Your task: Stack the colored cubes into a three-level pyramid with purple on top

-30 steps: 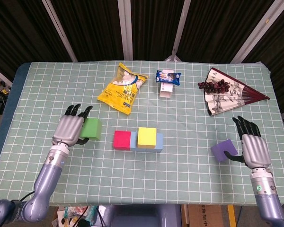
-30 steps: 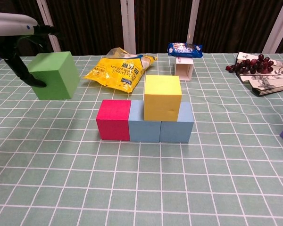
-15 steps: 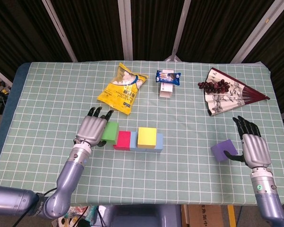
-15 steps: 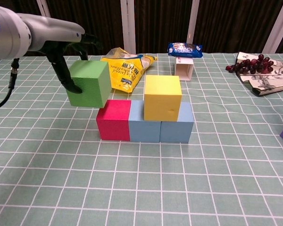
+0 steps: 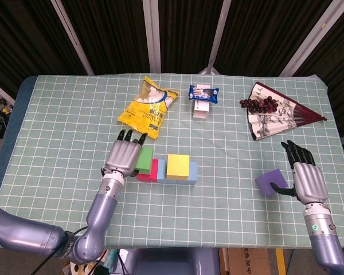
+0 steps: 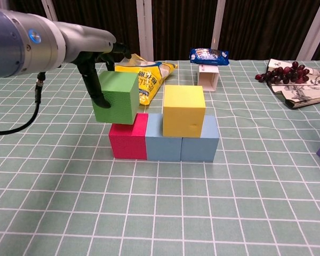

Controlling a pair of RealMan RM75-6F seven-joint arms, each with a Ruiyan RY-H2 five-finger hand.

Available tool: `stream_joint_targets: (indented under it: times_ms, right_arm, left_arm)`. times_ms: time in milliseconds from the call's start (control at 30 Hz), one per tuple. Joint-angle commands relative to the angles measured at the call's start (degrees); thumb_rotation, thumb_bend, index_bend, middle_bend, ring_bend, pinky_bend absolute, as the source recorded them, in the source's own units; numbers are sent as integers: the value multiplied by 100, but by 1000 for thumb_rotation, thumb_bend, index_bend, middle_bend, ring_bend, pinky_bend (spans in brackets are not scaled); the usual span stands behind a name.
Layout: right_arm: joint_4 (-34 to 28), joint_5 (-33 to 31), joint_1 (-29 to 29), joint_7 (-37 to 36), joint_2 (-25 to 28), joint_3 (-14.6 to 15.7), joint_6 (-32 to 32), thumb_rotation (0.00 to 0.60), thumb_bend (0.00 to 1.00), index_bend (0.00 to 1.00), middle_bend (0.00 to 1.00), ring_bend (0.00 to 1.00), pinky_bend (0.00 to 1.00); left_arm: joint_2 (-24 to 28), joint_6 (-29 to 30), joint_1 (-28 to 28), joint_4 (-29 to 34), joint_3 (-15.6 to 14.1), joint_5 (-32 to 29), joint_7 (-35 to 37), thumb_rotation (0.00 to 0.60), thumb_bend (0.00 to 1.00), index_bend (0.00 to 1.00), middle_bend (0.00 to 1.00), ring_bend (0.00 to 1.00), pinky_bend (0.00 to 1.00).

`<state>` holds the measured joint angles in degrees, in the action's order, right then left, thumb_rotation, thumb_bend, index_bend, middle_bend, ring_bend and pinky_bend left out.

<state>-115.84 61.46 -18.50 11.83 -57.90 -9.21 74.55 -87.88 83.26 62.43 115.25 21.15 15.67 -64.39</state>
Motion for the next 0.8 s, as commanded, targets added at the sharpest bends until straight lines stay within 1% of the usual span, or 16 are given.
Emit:
stream_joint_targets:
  times_ms: [33,467,800]
  right_arm:
    - [1,17,6,-12,3,-2,-7,600,205,0,0,0,0]
    - [-34,102,36,-68,39,-18,-31,600,204,0,0,0,0]
    - [-76,121,54,-126,77,-40,-61,600,204,0,0,0,0]
  left_arm:
    - [-133,91,103,-54,58,-99,-12,600,305,0,360,45,33]
    - [-484,401,367,-178,117,-244,-94,600,305,0,365,46,34]
    - [-620,548,502,-227,164,-344,-187,600,305,0,365,45,33]
